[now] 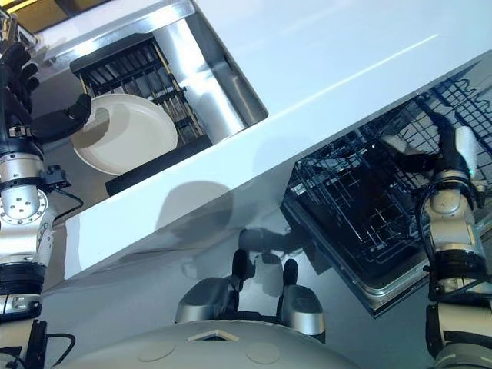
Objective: Pick up plates and place into dishwasher.
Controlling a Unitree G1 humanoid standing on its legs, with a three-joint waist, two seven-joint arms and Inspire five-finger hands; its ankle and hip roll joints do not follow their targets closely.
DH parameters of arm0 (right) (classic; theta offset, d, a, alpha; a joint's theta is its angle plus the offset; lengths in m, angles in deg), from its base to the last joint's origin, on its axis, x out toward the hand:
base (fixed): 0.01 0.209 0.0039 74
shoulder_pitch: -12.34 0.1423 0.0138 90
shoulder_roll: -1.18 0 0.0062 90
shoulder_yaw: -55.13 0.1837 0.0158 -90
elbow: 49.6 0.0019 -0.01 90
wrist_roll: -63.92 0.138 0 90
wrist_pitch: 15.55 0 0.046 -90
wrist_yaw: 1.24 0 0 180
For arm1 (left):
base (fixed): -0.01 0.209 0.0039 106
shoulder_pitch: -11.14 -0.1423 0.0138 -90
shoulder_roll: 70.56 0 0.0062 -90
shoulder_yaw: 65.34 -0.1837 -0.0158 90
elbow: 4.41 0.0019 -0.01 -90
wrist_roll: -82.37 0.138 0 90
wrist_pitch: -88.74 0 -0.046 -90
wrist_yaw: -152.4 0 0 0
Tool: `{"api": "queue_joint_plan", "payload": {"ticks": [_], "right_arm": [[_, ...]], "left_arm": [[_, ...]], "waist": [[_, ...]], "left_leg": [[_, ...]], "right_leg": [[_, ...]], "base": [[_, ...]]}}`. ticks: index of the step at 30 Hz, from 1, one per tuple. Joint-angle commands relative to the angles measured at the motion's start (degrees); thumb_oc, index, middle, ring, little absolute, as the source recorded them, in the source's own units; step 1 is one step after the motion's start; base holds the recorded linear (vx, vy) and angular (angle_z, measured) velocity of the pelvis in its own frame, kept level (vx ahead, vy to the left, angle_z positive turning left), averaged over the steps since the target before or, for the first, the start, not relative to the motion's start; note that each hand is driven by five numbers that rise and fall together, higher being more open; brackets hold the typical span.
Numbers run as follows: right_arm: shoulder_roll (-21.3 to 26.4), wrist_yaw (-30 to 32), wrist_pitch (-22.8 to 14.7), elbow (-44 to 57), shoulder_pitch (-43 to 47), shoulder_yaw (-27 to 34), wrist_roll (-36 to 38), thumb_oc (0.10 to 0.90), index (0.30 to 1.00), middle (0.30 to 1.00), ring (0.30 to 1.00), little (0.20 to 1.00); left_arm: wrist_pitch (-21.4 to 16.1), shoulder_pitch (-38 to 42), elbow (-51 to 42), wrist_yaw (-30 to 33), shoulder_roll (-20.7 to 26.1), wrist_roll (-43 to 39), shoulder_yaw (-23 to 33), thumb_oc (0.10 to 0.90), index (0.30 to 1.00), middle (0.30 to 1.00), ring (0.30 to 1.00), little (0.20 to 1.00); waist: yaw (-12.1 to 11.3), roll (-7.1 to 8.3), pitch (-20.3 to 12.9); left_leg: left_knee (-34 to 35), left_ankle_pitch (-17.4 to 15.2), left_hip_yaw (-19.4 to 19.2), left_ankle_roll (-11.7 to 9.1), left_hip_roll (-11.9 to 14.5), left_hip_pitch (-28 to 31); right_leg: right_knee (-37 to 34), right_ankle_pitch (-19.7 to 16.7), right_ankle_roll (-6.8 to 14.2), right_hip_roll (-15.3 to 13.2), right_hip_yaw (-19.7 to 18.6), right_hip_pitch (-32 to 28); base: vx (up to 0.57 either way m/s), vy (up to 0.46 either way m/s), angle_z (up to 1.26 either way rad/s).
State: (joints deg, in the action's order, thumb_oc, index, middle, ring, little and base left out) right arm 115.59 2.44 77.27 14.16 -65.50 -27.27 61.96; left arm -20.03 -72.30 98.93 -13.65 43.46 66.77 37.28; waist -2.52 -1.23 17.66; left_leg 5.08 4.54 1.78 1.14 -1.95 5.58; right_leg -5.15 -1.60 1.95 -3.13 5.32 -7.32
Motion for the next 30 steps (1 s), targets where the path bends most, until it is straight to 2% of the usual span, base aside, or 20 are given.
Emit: {"api": "queue_joint_plan", "payload": {"ticks": [1, 5, 10, 14, 17, 20, 22, 24, 26, 28, 30], "right_arm": [[3.16, -5.96, -7.59, 5.76, -1.56, 1.23, 8.31, 0.800, 0.900, 0.900, 0.900, 0.900], [0.04, -10.52, -9.86, 10.83, -3.46, 1.83, 15.24, 0.800, 0.900, 0.900, 0.900, 0.900], [-3.20, -12.68, -12.30, 15.67, -5.02, 2.72, 23.25, 0.800, 0.900, 0.900, 0.900, 0.900], [-5.20, -12.14, -13.38, 19.60, -6.31, 2.75, 22.39, 0.800, 0.900, 0.900, 0.900, 0.900], [-5.43, -12.23, -13.71, 20.91, -6.97, 2.38, 20.76, 0.800, 0.900, 0.900, 0.900, 0.900], [-5.71, -11.82, -14.93, 20.68, -7.92, 2.02, 19.08, 0.800, 0.900, 0.900, 0.900, 0.900], [-6.04, -12.20, -14.89, 20.77, -8.81, 2.00, 20.02, 0.800, 0.900, 0.900, 0.900, 0.900], [-6.97, -12.46, -15.81, 20.48, -9.94, 2.00, 18.95, 0.800, 0.900, 0.900, 0.900, 0.900], [-8.10, -13.04, -16.01, 20.07, -10.78, 1.66, 18.61, 0.800, 0.900, 0.900, 0.900, 0.900], [-9.40, -12.98, -16.27, 19.68, -11.47, 0.90, 17.73, 0.800, 0.900, 0.900, 0.900, 0.900], [-10.12, -12.75, -15.23, 20.06, -11.73, -0.01, 18.07, 0.800, 0.900, 0.900, 0.900, 0.900]], "left_arm": [[-3.49, 0.05, -2.20, -0.85, 2.73, 2.23, 3.98, 0.800, 0.900, 0.900, 0.900, 0.900], [-1.19, 0.07, -1.01, -3.65, 4.21, 4.24, 4.79, 0.800, 0.900, 0.900, 0.900, 0.900], [4.30, 0.27, 1.97, -7.58, 7.76, 7.86, 4.97, 0.800, 0.900, 0.900, 0.900, 0.900], [8.13, 0.06, 5.59, -9.56, 11.07, 11.71, 4.93, 0.800, 0.900, 0.900, 0.900, 0.900], [7.73, -0.30, 7.58, -7.97, 13.69, 14.95, 5.27, 0.800, 0.900, 0.900, 0.900, 0.900], [4.60, -1.14, 9.04, 1.68, 17.71, 25.25, 6.95, 0.800, 0.900, 0.900, 0.900, 0.900], [2.30, -2.11, 9.09, 9.92, 19.70, 27.77, 8.31, 0.800, 0.900, 0.900, 0.900, 0.900], [-1.09, -3.00, 7.59, 18.73, 20.09, 28.15, 9.98, 0.800, 0.900, 0.900, 0.900, 0.900], [-4.41, -3.32, 5.23, 26.95, 18.49, 29.55, 11.93, 0.800, 0.900, 0.900, 0.900, 0.900], [-5.23, -3.53, 2.36, 29.24, 15.99, 28.94, 13.22, 0.800, 0.900, 0.900, 0.900, 0.900], [-4.21, -3.61, -0.08, 26.74, 13.38, 26.52, 13.34, 0.800, 0.900, 0.900, 0.900, 0.900]], "waist": [[1.33, -1.11, -12.36], [2.05, -1.20, -12.75], [2.99, -1.89, -13.09], [3.77, -2.55, -13.07], [4.21, -2.88, -13.00], [4.46, -3.15, -13.08], [4.60, -3.11, -13.29], [4.69, -3.01, -13.44], [4.65, -2.79, -13.67], [4.51, -2.50, -13.89], [4.46, -2.30, -14.16]], "left_leg": [[-0.75, -7.73, -0.69, -0.35, -1.64, 0.49], [-0.78, -8.22, -1.44, 0.22, -1.73, 0.98], [-1.01, -8.73, -2.29, 0.91, -2.09, 1.21], [-1.41, -9.13, -3.05, 1.46, -2.44, 1.22], [-1.50, -9.27, -3.50, 1.76, -2.67, 1.25], [-1.50, -9.34, -4.07, 1.94, -2.85, 1.24], [-1.43, -9.34, -4.30, 1.97, -2.91, 1.23], [-1.39, -9.43, -4.46, 2.01, -2.97, 1.26], [-1.05, -9.42, -4.31, 2.07, -3.00, 1.45], [-0.80, -9.45, -4.02, 1.98, -2.99, 1.60], [-0.64, -9.46, -3.72, 1.89, -2.97, 1.72]], "right_leg": [[8.83, 10.00, 1.09, 2.36, 2.37, 3.19], [9.15, 10.09, 1.44, 2.24, 1.86, 3.33], [9.15, 9.85, 1.98, 2.14, 0.81, 3.59], [9.09, 9.51, 2.47, 1.98, -0.01, 3.84], [8.93, 9.20, 2.67, 1.96, -0.56, 4.05], [8.66, 8.84, 2.76, 1.96, -0.92, 4.20], [8.43, 8.66, 2.75, 1.93, -1.09, 4.27], [8.30, 8.64, 2.67, 1.92, -1.17, 4.24], [8.20, 8.73, 2.52, 2.00, -1.19, 4.16], [8.31, 8.91, 2.43, 2.04, -1.16, 4.17], [8.35, 9.06, 2.39, 2.12, -1.12, 4.14]], "base": [[-0.01, 0.053, -0.13], [-0.02, 0.052, -0.06], [-0.02, 0.051, -0.13], [-0.01, 0.044, -0.11], [-0.01, 0.038, -0.16], [0.00, 0.034, -0.07], [0.01, 0.019, -0.05], [0.01, 0.007, -0.02], [0.00, 0.000, 0.00], [0.00, 0.000, 0.00], [0.00, 0.000, 0.00]]}}
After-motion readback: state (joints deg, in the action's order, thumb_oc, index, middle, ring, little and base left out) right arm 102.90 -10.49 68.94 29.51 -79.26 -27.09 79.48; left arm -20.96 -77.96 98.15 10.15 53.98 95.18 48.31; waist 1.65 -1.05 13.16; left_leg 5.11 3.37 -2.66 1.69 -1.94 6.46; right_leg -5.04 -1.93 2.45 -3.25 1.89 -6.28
